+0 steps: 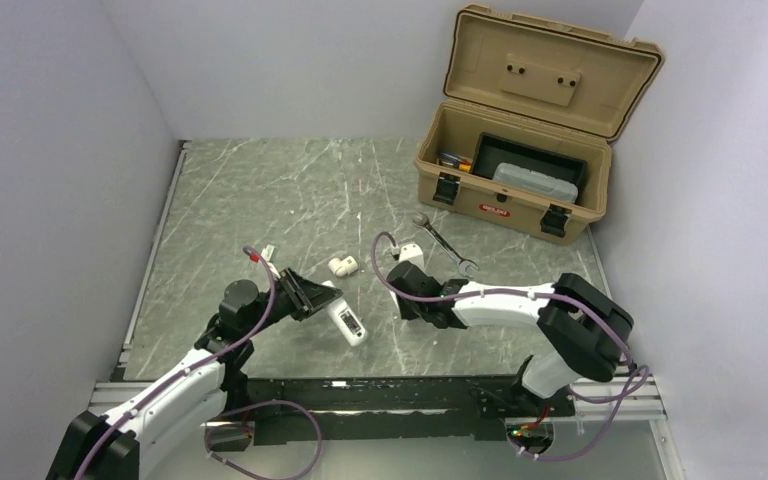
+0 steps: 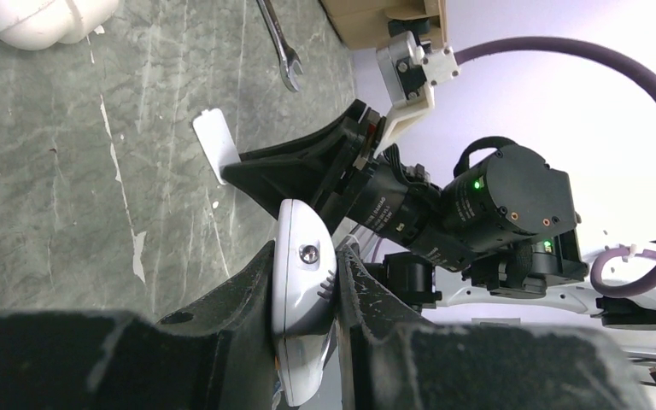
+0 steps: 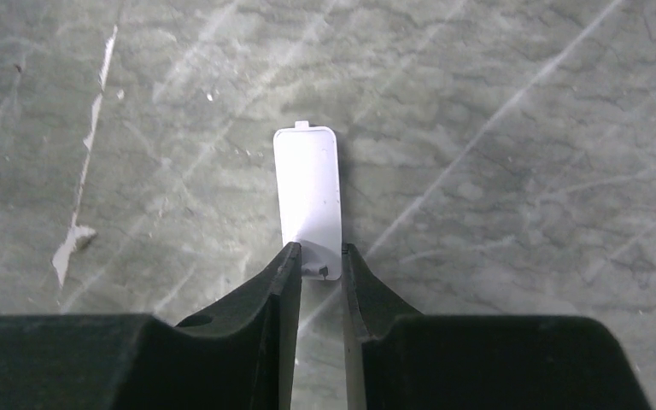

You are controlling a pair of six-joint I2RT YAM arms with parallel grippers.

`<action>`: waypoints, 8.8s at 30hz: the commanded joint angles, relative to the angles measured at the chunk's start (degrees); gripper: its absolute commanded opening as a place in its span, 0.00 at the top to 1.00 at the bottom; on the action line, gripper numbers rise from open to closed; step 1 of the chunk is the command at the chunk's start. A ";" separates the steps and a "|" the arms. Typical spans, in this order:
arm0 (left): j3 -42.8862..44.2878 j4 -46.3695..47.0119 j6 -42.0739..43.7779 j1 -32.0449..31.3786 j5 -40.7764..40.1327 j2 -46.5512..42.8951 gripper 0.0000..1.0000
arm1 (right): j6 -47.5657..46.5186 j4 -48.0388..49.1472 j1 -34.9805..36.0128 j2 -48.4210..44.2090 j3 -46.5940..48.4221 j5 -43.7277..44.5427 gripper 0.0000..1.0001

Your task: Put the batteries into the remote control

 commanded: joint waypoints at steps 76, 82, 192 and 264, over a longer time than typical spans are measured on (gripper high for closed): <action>5.87 -32.67 9.56 2.99 -10.12 -14.33 1.00 | 15.57 -67.12 8.78 30.30 30.41 44.17 0.95; 4.57 -33.32 8.66 3.08 -10.19 -16.46 1.00 | 9.28 -62.99 8.65 34.06 31.47 41.98 0.94; 9.44 -23.56 16.54 5.01 -4.87 -3.79 1.00 | 9.91 -6.24 -20.85 -5.59 -7.43 -4.01 0.90; 6.69 25.96 16.41 -17.00 -21.40 34.77 1.00 | 33.26 -9.03 4.77 -23.45 -12.55 6.04 0.84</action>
